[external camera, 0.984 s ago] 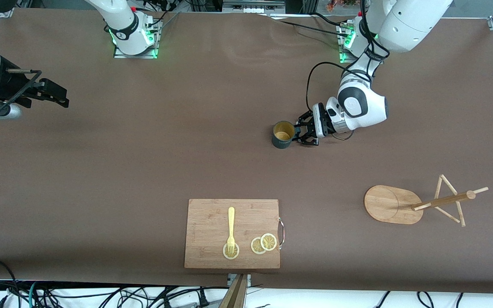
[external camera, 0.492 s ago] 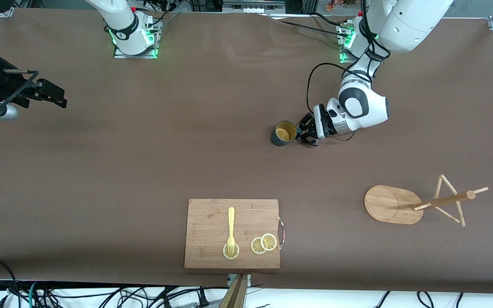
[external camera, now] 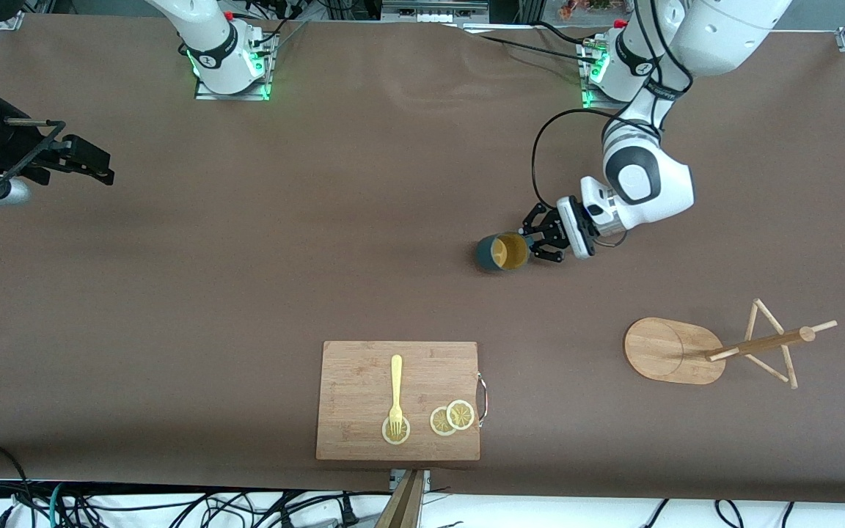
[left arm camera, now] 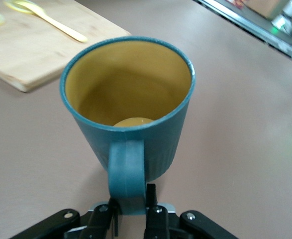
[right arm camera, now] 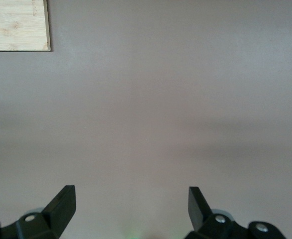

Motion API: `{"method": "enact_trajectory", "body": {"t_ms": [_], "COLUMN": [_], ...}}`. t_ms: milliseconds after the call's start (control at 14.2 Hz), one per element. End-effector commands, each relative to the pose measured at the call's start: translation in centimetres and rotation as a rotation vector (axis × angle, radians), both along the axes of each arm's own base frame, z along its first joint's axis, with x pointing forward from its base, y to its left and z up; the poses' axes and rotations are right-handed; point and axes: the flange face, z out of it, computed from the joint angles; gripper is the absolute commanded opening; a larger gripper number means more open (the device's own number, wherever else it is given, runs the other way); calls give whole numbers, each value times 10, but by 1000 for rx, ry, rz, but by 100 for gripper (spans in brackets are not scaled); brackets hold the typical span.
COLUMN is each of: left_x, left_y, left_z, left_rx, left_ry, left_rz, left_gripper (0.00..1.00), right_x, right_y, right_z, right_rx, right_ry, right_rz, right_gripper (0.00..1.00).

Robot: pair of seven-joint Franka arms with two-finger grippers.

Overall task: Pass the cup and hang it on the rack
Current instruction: 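Lift the teal mug by its handle with the left gripper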

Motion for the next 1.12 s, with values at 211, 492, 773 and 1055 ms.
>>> {"method": "enact_trajectory", "body": {"t_ms": [211, 492, 773, 1055], "left_x": [20, 44, 63, 57], "left_y": [55, 104, 155, 200], "left_z": [74, 133, 182, 180], "left_rx": [-79, -96, -118, -199], "left_ry": [316, 587, 833, 1052], "left_rz": [157, 226, 317, 423], "left_gripper": [0, 0, 0, 0], "right_x": [-2, -1, -1, -1], "right_y": [-11, -12, -13, -14], "right_z": [8, 8, 8, 8], "right_rx": [-4, -4, -4, -3], "right_ry": [-10, -12, -12, -14], "right_rz": [-19, -21, -23, -26], "right_gripper": [100, 100, 100, 100]}}
